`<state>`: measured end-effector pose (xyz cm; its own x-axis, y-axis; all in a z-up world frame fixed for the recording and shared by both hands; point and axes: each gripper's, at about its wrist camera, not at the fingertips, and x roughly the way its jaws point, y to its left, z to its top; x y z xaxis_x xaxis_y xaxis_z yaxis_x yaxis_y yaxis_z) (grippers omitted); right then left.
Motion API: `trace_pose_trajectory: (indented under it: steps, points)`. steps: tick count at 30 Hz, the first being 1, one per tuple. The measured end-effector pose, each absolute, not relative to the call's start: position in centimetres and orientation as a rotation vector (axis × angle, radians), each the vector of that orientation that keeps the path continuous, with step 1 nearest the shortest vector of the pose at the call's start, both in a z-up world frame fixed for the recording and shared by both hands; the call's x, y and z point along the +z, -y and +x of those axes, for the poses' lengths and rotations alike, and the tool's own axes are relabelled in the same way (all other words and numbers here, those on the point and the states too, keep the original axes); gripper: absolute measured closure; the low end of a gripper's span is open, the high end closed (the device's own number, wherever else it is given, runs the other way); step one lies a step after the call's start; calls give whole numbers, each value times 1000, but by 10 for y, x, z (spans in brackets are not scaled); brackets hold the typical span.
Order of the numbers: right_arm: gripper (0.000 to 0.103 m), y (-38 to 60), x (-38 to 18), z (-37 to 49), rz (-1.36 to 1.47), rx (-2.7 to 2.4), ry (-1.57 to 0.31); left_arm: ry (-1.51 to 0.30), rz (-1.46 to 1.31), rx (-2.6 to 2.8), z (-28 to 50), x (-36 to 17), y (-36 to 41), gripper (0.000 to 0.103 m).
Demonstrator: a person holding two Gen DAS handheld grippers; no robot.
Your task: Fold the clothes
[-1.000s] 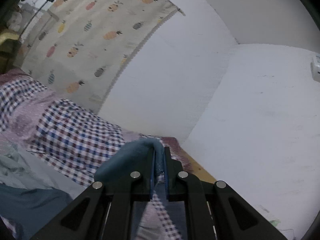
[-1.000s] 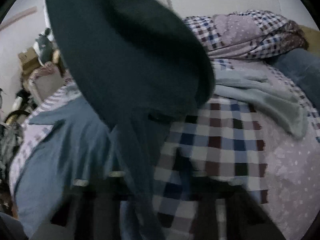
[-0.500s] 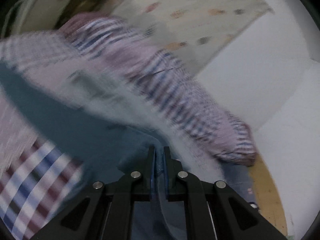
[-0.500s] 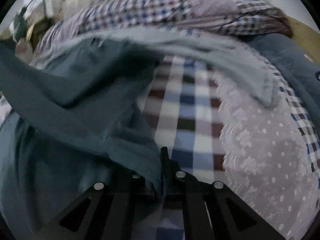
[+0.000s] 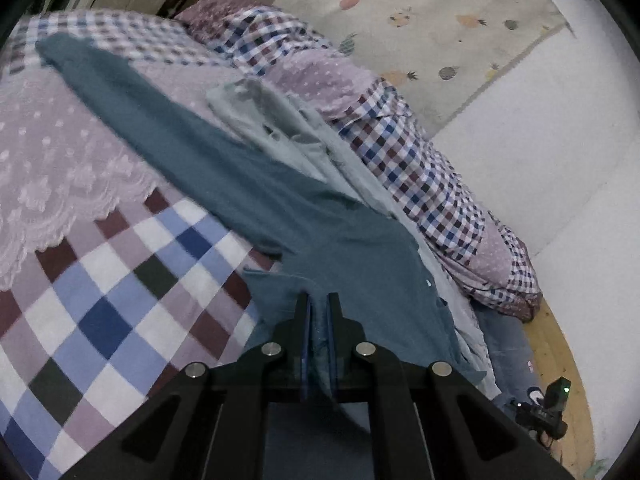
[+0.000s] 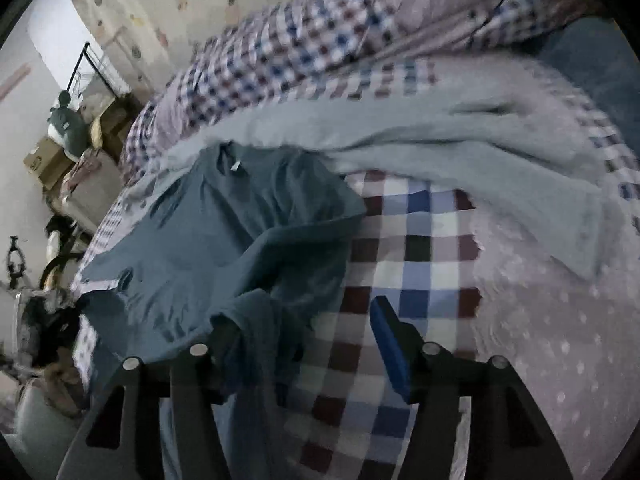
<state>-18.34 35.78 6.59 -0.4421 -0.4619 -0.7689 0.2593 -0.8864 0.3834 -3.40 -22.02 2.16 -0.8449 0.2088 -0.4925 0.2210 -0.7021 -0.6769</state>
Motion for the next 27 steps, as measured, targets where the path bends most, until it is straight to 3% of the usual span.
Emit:
trace_pose_trajectory:
  steps: [8,15,23,27]
  points:
    - [42,-346,52,-150,1622,-2205,-183,-1188,865,-2741,-49,18,223,97]
    - [41,-369,49,-62,1642,-2354,2,-1114,859,-2785,-55,28,214,97]
    - [42,-361,30,100,1832,-2336,50,-1159,839,-2791,-44,34,224,97]
    - [46,-351,14,134,1907,-2331,47,-1181,825,-2792,-41,35,229,97]
